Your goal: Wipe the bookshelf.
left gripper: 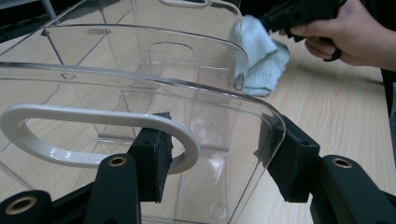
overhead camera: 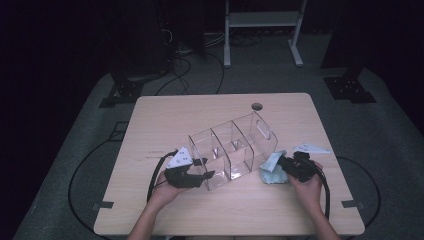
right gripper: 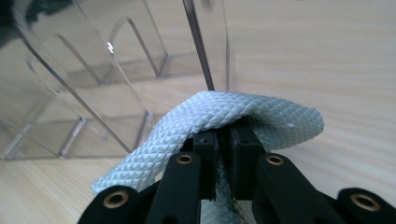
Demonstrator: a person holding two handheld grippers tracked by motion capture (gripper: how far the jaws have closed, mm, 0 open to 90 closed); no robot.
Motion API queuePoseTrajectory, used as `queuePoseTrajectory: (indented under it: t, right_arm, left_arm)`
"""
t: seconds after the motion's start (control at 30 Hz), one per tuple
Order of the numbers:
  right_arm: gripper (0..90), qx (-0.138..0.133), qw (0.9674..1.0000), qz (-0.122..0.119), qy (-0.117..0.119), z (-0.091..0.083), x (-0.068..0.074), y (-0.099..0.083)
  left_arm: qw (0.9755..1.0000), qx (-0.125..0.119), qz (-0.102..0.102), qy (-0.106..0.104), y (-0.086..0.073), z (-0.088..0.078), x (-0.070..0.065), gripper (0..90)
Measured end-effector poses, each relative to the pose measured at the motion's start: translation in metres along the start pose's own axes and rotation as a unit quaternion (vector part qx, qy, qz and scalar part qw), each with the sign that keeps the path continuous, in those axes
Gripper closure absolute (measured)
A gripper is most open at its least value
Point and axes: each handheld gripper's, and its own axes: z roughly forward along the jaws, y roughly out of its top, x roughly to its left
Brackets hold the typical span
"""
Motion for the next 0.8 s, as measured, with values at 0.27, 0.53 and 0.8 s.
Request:
queuePoseTrajectory:
  t: [0.27, 0.53, 0.8]
  right_arm:
    - [83.2, -0.013, 0.9998, -0.014, -0.006, -0.004, 0.006, 0.005]
    - [83.1, 0.028, 0.9996, -0.005, -0.001, 0.011, 0.001, -0.003]
    - [83.2, -0.022, 0.9991, -0.035, -0.011, -0.009, 0.01, 0.013]
  left_arm:
    - [1.0, 0.0, 0.0, -0.002, 0.0, 0.0, 0.001, 45.5]
    - [1.0, 0.0, 0.0, -0.001, 0.0, -0.001, 0.001, 45.5]
    - [1.0, 0.001, 0.001, 0.0, 0.0, -0.001, 0.001, 45.5]
